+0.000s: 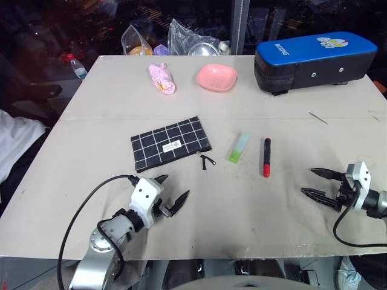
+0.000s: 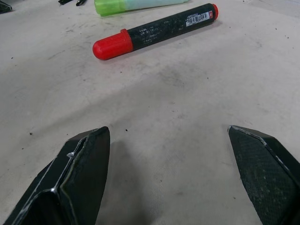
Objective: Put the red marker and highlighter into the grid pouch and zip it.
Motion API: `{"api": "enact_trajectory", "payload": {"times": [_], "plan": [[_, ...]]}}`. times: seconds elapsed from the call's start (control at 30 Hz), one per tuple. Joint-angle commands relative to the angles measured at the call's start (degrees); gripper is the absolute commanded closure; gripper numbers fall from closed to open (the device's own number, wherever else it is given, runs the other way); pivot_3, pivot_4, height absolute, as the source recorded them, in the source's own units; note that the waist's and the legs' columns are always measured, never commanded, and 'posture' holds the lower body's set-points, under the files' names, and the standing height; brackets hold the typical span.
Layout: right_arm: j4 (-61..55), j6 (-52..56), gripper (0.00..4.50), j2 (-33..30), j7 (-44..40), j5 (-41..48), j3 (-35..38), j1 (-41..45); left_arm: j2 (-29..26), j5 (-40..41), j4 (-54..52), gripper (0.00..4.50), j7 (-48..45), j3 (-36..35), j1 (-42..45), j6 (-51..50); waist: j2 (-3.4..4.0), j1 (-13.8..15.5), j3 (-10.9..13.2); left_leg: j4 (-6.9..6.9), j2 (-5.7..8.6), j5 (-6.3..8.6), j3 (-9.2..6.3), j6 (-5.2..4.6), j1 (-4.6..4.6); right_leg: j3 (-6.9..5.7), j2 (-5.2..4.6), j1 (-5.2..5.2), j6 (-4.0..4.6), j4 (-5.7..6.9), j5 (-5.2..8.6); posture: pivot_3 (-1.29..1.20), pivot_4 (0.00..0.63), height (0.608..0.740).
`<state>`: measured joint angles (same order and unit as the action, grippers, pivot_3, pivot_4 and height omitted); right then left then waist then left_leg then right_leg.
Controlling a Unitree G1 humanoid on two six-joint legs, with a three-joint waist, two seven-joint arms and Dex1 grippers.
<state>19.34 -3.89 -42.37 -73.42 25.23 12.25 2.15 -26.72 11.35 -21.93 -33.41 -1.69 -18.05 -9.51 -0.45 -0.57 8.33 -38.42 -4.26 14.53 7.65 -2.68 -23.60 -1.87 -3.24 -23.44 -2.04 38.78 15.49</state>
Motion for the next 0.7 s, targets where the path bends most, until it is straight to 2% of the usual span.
{"api": "enact_trajectory", "payload": {"times": [0.03,0.7], "plan": [[-2.09,0.1,0.46,-0.64,-0.73,1.34,1.64,-0.61,-0.53,0.38,-1.28,0.07,-0.9,0.35,-0.65,0.48,0.0,0.0,0.0,0.0,0.0,0.0,0.0,0.0,0.0,0.0,0.0,0.0,0.0,0.0,0.0,0.0,0.15,0.74],[-11.34,3.54,0.46,-0.34,2.02,3.83,4.7,-7.22,-1.84,2.06,-3.09,0.07,-3.97,-0.3,-3.35,-0.28,0.0,0.16,0.0,0.02,-0.01,0.01,-0.03,-0.01,-0.01,0.01,-0.02,0.0,0.01,-0.03,0.01,0.0,0.15,0.74]]}}
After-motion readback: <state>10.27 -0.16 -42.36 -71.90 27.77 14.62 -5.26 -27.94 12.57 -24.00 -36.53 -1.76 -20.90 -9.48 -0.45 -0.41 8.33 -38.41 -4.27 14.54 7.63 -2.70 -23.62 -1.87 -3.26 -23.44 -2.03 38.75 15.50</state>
